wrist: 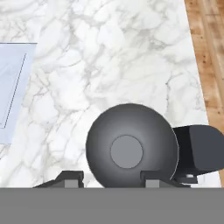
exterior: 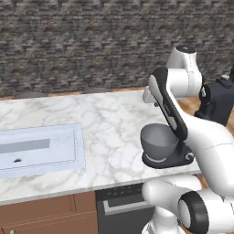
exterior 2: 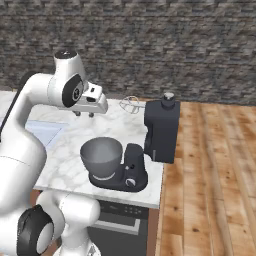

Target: Close the stand mixer head.

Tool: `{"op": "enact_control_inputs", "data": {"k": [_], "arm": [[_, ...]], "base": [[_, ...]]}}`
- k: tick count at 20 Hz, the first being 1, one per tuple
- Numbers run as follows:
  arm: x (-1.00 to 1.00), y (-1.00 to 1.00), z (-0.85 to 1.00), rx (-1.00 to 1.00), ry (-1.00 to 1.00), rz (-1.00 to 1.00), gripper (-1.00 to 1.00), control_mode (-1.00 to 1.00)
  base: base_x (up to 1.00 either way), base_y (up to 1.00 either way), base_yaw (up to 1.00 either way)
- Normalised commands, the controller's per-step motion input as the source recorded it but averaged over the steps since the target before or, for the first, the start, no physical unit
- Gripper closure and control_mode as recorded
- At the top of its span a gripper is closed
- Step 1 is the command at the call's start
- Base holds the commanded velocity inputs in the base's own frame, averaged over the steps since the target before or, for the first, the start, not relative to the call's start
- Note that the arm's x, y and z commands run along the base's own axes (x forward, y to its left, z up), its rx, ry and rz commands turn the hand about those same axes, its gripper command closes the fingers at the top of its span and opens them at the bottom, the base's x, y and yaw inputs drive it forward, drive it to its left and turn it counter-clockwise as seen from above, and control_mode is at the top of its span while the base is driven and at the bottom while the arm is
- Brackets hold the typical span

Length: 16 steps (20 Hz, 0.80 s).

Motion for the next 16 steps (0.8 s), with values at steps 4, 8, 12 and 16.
{"op": "enact_control_inputs", "data": {"k": [4, 8, 12, 16], "arm": [[-0.11, -0.06, 0.00, 0.00, 0.00, 0.00, -1.00, -1.00], [-0.87, -0.47, 0.00, 0.13, -0.03, 0.00, -1.00, -1.00], [-1.00, -0.98, 0.00, 0.09, -0.11, 0.00, -1.00, -1.00], [-1.00, -1.00, 0.00, 0.07, -0.03, 0.00, -1.00, -1.00]], "base": [[0.00, 0.00, 0.00], [0.00, 0.00, 0.00], [0.00, 0.00, 0.00], [0.00, 0.00, 0.00]]}}
